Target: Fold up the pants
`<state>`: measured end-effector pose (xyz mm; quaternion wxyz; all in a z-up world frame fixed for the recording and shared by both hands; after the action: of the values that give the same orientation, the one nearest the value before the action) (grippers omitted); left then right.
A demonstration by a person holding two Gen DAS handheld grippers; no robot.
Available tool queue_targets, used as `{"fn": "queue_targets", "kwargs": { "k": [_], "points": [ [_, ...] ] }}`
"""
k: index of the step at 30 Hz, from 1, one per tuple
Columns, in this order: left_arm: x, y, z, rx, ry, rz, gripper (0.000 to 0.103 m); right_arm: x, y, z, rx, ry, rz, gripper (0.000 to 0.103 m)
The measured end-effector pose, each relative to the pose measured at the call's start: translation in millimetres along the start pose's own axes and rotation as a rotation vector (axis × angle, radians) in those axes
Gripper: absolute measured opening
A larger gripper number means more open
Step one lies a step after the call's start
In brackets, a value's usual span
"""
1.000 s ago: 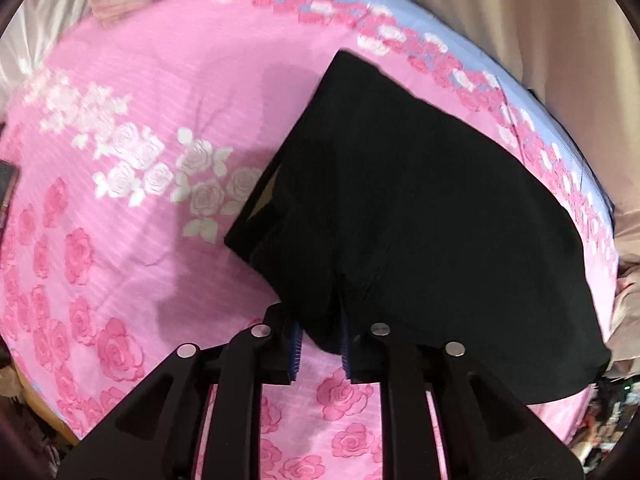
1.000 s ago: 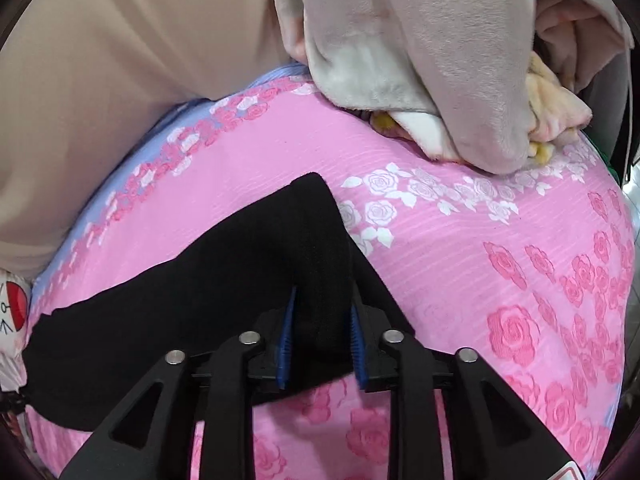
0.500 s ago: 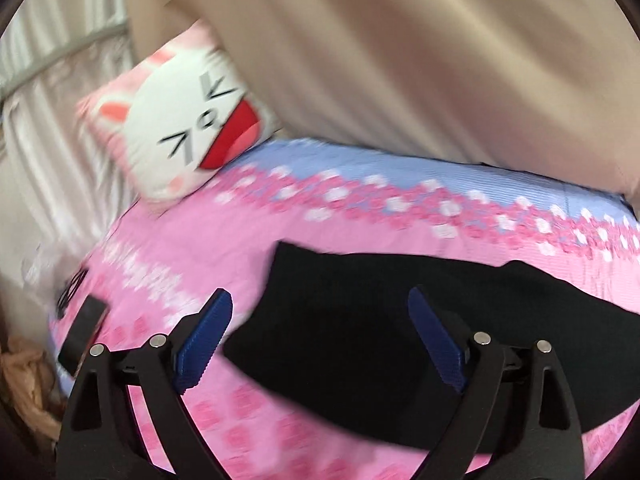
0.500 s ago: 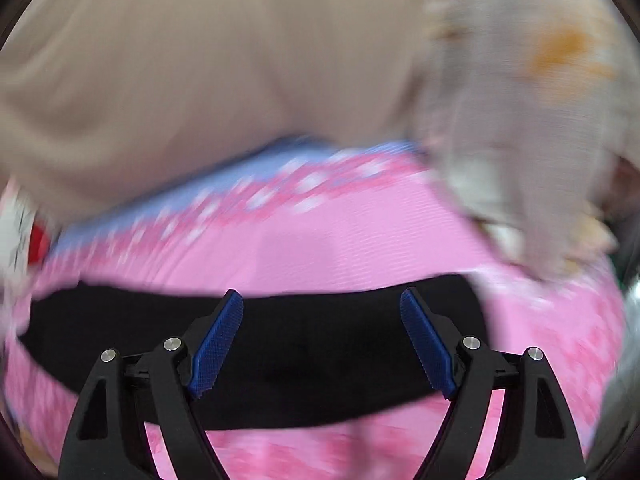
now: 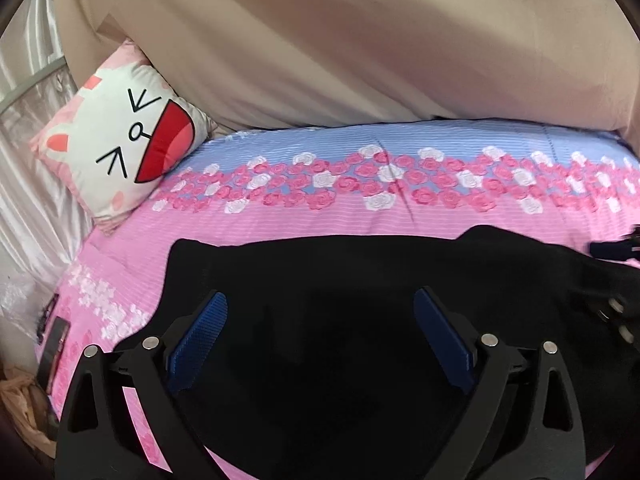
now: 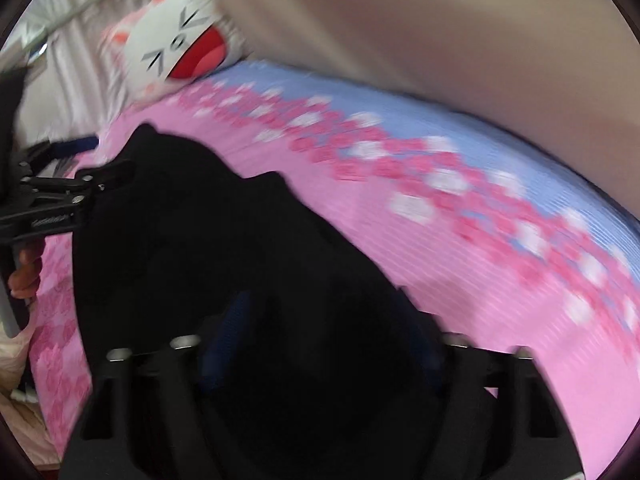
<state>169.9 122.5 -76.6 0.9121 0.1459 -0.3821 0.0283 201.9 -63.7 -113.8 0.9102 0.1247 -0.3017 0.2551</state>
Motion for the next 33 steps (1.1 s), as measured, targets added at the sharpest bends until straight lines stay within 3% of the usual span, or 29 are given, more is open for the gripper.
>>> {"fn": "queue_targets", "kwargs": {
  "k": [1, 2, 5, 7, 9, 11, 12, 13, 14, 16, 18, 21, 25, 27, 30, 33],
  "points": [
    [-0.5, 2.0, -2.2, 0.007, -0.003, -0.007, 0.093, 4.4, 2.5, -13.8, 0.014, 0.034, -0.005, 0.011],
    [-2.0, 4.8, -5.8, 0.015, 0.0, -0.017, 0.094, 8.3, 3.3, -19.3, 0.021, 0.044, -0.01, 0.004],
    [-8.0, 13.0, -16.6, 0.054, 0.014, -0.039, 0.094, 29.4, 1.3, -5.7, -0.038, -0.031, 0.001, 0.004],
    [-14.0, 16.5, -25.9, 0.071, 0.034, -0.046, 0.094, 39.0, -5.3, 0.8, -0.021, -0.062, -0.015, 0.005],
    [-20.9, 18.7, -33.9, 0.076, 0.062, -0.048, 0.094, 29.3, -14.0, -25.1, 0.019, 0.07, -0.031, 0.011],
    [-27.2, 22.1, -35.8, 0.073, 0.077, -0.051, 0.094, 29.9, -9.0, -27.1, 0.078, 0.083, -0.057, 0.026],
    [-31.0, 24.4, -34.9, 0.07, 0.079, -0.059, 0.094, 33.9, -4.5, -21.3, 0.147, 0.068, -0.082, 0.053],
    [-34.0, 27.0, -34.4, 0.074, 0.082, -0.065, 0.094, 37.8, -1.1, -16.3, 0.21, 0.051, -0.101, 0.068],
    [-38.7, 31.8, -34.8, 0.086, 0.091, -0.075, 0.094, 46.5, 3.4, -10.8, 0.29, 0.021, -0.122, 0.068],
    [-49.5, 44.0, -38.6, 0.117, 0.123, -0.093, 0.095, 57.1, 8.8, -15.1, 0.374, 0.05, -0.136, 0.067],
    [-57.8, 55.5, -42.4, 0.132, 0.147, -0.093, 0.097, 71.4, 7.1, -32.7, 0.399, 0.098, -0.171, 0.062],
    [-66.0, 70.4, -42.6, 0.083, 0.162, -0.047, 0.098, 83.6, -5.3, -59.2, 0.328, 0.151, -0.217, 0.031],
    [-71.1, 77.3, -42.9, 0.054, 0.167, -0.023, 0.098, 76.2, 26.9, -81.2, 0.287, 0.252, -0.098, 0.032],
    [-73.6, 79.2, -43.3, 0.043, 0.17, -0.013, 0.098, 69.6, 43.4, -76.1, 0.221, 0.244, -0.004, 0.032],
    [-73.4, 79.8, -45.1, 0.037, 0.174, -0.002, 0.098, 79.4, 40.9, -77.2, 0.118, 0.188, 0.019, 0.008],
    [-69.5, 78.0, -46.1, 0.076, 0.161, -0.011, 0.098, 93.6, 20.8, -90.4, 0.038, 0.141, -0.028, 0.0]
  ]
}}
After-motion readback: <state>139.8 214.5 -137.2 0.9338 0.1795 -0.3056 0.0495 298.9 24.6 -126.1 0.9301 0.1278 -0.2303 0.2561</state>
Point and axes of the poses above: each gripper's, at about its wrist camera, not at the fingertips, and z roughly against the way its jaws point, y to its left, x to its top, the point moved 6 cm from there along -z, roughly the way its jaws point
